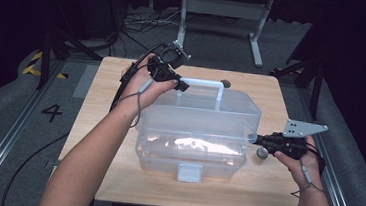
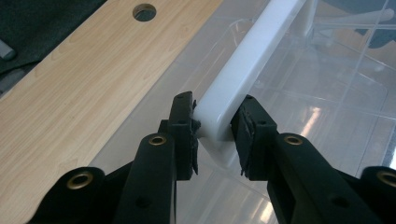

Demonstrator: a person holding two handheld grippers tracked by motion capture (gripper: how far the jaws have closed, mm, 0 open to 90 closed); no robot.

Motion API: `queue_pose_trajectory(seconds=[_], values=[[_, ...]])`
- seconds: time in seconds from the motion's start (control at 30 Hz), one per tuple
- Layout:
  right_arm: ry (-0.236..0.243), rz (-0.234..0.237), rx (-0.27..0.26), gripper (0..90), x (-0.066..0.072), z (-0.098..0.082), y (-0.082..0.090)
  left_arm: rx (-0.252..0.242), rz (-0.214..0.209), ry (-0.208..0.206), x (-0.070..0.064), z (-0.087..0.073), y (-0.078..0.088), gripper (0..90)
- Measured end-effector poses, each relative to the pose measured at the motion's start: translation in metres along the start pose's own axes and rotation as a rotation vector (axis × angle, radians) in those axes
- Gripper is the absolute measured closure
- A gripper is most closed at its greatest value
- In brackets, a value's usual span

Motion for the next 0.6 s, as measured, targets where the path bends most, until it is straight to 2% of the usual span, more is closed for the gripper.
queue_pose_trajectory(seconds=[0.1, 0.2, 0.27, 0.37, 0.43, 0.6], values=[[0.004, -0.003, 0.011, 90.0, 0.000, 0.000, 0.000, -0.008, -0.013, 0.011, -0.001, -0.001, 0.000, 69.6], [0.004, -0.004, 0.015, 90.0, 0.000, 0.001, 0.000, -0.072, -0.034, 0.027, -0.005, 0.000, 0.007, 59.0], [0.004, -0.006, 0.012, 90.0, 0.000, 0.001, 0.000, -0.083, -0.020, 0.003, -0.007, -0.002, 0.011, 56.0], [0.006, -0.008, 0.016, 90.0, 0.000, 0.001, 0.000, -0.090, 0.011, -0.015, -0.009, -0.006, 0.016, 56.0], [0.004, -0.007, 0.016, 90.0, 0.000, 0.002, 0.000, -0.105, 0.009, -0.005, -0.009, -0.009, 0.020, 56.0], [0.013, -0.010, 0.018, 90.0, 0.000, 0.004, -0.001, -0.159, 0.039, 0.013, -0.005, -0.016, 0.039, 60.5]])
Point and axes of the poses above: each handheld gripper's, and its own axes: y roughly backward along the jaws, z roughly out of its top, x roughly to its left, the point moved 2 cm from there along -y, roughly forward along the jaws, and after that the axes turned 3 degrees about -x, right-handed, at the moved point
